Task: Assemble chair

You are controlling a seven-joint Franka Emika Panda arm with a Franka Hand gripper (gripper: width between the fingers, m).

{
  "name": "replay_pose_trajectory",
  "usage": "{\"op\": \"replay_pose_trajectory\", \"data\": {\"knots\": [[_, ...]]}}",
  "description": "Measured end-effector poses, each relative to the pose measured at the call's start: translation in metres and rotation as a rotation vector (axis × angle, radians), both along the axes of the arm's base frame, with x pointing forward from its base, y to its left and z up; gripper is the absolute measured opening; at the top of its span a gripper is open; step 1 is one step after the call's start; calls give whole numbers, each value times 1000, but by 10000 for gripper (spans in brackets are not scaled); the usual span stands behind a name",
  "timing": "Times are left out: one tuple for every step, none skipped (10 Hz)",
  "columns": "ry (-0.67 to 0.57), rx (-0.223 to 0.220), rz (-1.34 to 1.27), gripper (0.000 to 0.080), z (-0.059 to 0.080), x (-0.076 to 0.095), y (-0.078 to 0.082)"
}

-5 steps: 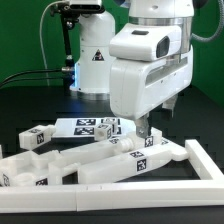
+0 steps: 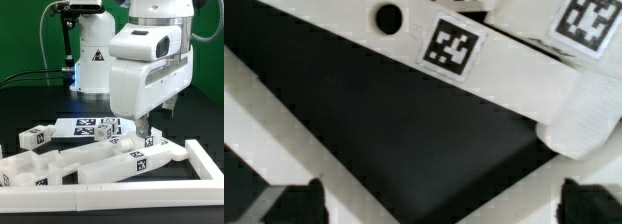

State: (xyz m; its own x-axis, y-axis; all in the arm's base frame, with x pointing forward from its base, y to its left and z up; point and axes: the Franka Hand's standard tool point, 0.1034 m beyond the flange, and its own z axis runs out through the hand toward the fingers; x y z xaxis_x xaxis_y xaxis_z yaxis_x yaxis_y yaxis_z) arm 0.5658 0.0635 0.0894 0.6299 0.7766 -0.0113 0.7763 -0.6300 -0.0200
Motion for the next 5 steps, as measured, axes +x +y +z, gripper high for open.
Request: {"op": "replay_pose_trajectory", "data": {"knots": [[-34,4,-79,649,2,-7,0],[-42,7,-168,649,0,-18,0],[-40,8,-211,649,-4,-24,-1],[-35,9,-224,649,-4,-24,-2],[-35,9,-229,649,-4,-24,-1]]}}
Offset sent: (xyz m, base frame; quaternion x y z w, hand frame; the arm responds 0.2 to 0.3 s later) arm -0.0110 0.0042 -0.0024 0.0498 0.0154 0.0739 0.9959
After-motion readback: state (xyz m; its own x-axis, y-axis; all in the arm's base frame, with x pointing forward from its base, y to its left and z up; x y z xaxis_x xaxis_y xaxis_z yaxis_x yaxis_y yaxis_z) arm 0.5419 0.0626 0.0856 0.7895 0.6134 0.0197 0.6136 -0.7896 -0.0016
